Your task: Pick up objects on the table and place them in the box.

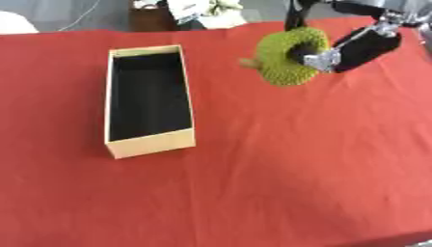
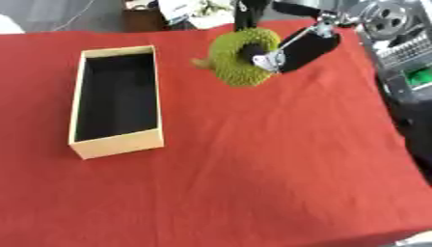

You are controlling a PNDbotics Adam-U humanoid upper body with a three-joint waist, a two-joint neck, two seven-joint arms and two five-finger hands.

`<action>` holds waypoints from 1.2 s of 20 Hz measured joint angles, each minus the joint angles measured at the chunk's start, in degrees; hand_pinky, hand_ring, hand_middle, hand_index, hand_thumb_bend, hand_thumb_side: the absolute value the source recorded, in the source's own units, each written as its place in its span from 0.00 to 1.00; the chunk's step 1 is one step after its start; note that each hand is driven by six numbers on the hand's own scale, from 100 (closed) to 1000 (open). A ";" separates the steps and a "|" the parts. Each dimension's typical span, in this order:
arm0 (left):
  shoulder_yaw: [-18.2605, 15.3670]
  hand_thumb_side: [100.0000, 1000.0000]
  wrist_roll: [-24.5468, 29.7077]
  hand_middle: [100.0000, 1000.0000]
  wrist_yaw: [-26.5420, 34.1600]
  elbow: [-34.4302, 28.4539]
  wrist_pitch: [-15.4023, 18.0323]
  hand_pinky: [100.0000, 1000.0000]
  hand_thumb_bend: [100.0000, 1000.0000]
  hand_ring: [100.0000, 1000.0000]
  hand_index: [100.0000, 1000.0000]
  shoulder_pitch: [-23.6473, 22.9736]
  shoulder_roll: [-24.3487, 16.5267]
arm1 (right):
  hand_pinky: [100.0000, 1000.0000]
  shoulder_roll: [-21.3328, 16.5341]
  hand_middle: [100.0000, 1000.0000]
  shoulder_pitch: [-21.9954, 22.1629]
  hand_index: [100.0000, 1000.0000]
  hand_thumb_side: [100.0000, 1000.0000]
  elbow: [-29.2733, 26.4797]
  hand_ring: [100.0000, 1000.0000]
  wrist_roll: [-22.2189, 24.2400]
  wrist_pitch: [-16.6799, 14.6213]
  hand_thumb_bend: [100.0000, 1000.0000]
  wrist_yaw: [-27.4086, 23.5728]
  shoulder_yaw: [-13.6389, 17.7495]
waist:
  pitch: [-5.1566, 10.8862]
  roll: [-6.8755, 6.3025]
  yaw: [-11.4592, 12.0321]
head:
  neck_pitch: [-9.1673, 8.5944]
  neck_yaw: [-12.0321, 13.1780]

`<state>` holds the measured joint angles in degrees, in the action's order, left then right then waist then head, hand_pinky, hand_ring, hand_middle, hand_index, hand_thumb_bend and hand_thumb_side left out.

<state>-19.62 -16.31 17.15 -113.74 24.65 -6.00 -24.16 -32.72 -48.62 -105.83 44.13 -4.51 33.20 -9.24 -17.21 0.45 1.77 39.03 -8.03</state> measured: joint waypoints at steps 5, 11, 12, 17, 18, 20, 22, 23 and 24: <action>0.04 0.65 0.40 0.71 0.24 0.00 -0.28 0.50 0.03 0.61 0.60 0.40 0.44 | 0.55 7.17 0.36 -2.79 0.53 0.00 1.07 0.54 -1.72 0.95 0.00 8.29 -1.31 | -0.38 0.14 0.78 | -0.46 0.79; 0.32 0.65 0.78 0.71 0.53 0.00 -0.67 0.50 0.03 0.61 0.60 1.03 0.71 | 0.54 16.35 0.35 -3.17 0.52 0.00 3.10 0.53 -5.49 0.68 0.00 18.46 -2.69 | -0.91 0.58 1.81 | -1.20 2.02; 0.32 0.66 0.86 0.71 0.54 0.00 -0.74 0.50 0.03 0.61 0.60 1.07 0.85 | 0.54 17.57 0.35 -2.90 0.52 0.00 3.50 0.53 -6.33 0.69 0.00 20.02 -2.90 | -0.99 0.71 2.01 | -1.40 2.26; 0.33 0.66 1.16 0.71 0.60 0.00 -1.06 0.50 0.04 0.61 0.60 1.52 0.97 | 0.55 22.58 0.34 -2.26 0.52 0.02 6.28 0.53 -10.64 1.14 0.00 26.64 -3.54 | -1.31 1.19 2.74 | -1.87 2.49; 0.34 0.66 1.23 0.71 0.64 0.00 -1.15 0.50 0.04 0.61 0.60 1.57 0.99 | 0.55 23.37 0.34 -2.26 0.51 0.03 6.81 0.52 -11.51 1.36 0.00 27.69 -3.54 | -1.47 1.21 2.97 | -1.91 2.48; 0.34 0.66 1.35 0.71 0.70 0.00 -1.29 0.50 0.04 0.61 0.60 1.72 1.23 | 0.55 24.97 0.34 -2.26 0.51 0.05 8.08 0.52 -13.19 1.77 0.00 29.62 -3.53 | -1.66 1.31 3.31 | -1.94 2.45; 0.34 0.66 1.44 0.71 0.75 0.00 -1.38 0.50 0.04 0.61 0.60 2.06 1.45 | 0.55 26.47 0.33 -2.26 0.51 0.05 9.46 0.52 -14.87 2.12 0.00 30.84 -3.53 | -1.86 1.38 3.76 | -2.09 2.30; 0.34 0.66 1.48 0.71 0.78 0.00 -1.42 0.50 0.04 0.61 0.60 2.07 1.45 | 0.55 27.18 0.34 -2.26 0.51 0.05 10.16 0.52 -15.69 2.22 0.00 31.50 -3.53 | -1.95 1.39 4.00 | -2.28 2.25; 0.34 0.66 1.54 0.71 0.80 0.00 -1.48 0.50 0.04 0.61 0.60 2.11 1.46 | 0.55 27.83 0.34 -2.26 0.51 0.05 10.82 0.52 -16.46 2.26 0.00 32.16 -3.54 | -2.00 1.39 4.16 | -2.42 2.23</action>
<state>-19.28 -14.77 17.95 -113.74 23.18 -3.89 -22.71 -4.89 -50.87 -95.01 27.66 -2.25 65.36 -12.78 -19.22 1.84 5.93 36.61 -5.81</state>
